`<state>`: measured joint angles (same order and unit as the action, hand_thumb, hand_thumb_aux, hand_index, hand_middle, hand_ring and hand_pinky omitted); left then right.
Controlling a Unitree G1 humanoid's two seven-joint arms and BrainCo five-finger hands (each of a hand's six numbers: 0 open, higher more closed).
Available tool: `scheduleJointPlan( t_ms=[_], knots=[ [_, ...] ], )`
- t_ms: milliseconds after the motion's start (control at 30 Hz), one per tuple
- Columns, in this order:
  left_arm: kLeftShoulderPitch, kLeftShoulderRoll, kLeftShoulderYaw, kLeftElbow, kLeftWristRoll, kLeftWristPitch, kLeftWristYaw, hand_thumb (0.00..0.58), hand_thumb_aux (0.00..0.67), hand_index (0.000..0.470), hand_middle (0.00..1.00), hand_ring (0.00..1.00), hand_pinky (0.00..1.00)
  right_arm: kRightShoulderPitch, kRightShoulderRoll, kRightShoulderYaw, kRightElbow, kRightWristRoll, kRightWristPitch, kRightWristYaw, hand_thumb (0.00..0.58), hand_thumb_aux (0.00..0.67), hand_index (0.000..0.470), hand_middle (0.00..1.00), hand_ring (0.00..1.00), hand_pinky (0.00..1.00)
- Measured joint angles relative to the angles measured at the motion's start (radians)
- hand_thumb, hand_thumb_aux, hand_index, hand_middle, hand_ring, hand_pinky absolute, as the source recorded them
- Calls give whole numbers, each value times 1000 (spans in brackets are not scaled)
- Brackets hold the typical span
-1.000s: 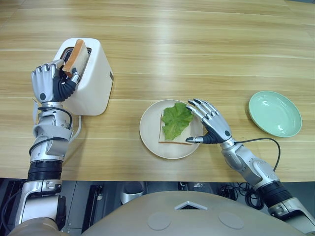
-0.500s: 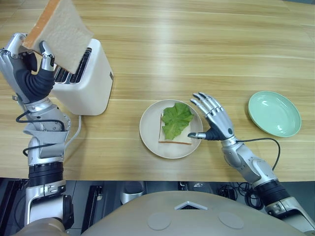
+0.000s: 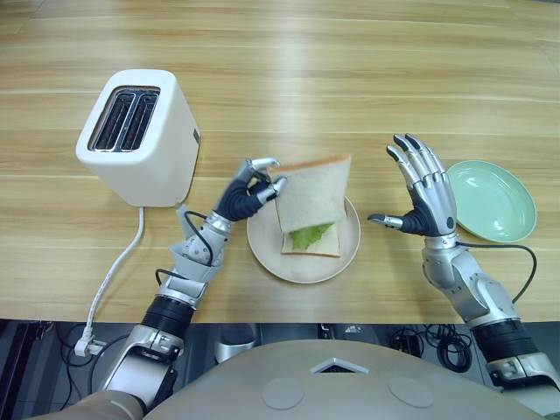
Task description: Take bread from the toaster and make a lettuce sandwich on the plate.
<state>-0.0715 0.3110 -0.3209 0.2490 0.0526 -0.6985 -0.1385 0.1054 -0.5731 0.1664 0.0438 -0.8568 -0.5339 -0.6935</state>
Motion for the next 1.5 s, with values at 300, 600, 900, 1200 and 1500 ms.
scheduleJointPlan(
  t_ms=[300,600,900,1200,1500],
  knots=[
    [-72,-42,-26,199,-98,50,-298,580,670,460,1000,1000,1000,10,9,71,-58,-2,-103,110,0,0,0,0,0,0],
    [-175,-88,11,421,-32,39,-298,580,670,460,1000,1000,1000,48,27,149,-72,42,-186,257,0,0,0,0,0,0],
    [-277,-119,47,614,39,-15,-231,580,670,460,1000,1000,1000,39,43,243,66,85,-206,427,0,0,0,0,0,0],
    [-349,-130,68,774,101,-18,-147,556,533,366,1000,1000,1000,-79,97,311,257,69,-184,477,0,0,0,0,0,0],
    [-286,-6,33,598,467,-45,311,0,0,0,647,647,647,-112,127,348,288,69,-158,483,0,0,0,0,0,0]
  ],
)
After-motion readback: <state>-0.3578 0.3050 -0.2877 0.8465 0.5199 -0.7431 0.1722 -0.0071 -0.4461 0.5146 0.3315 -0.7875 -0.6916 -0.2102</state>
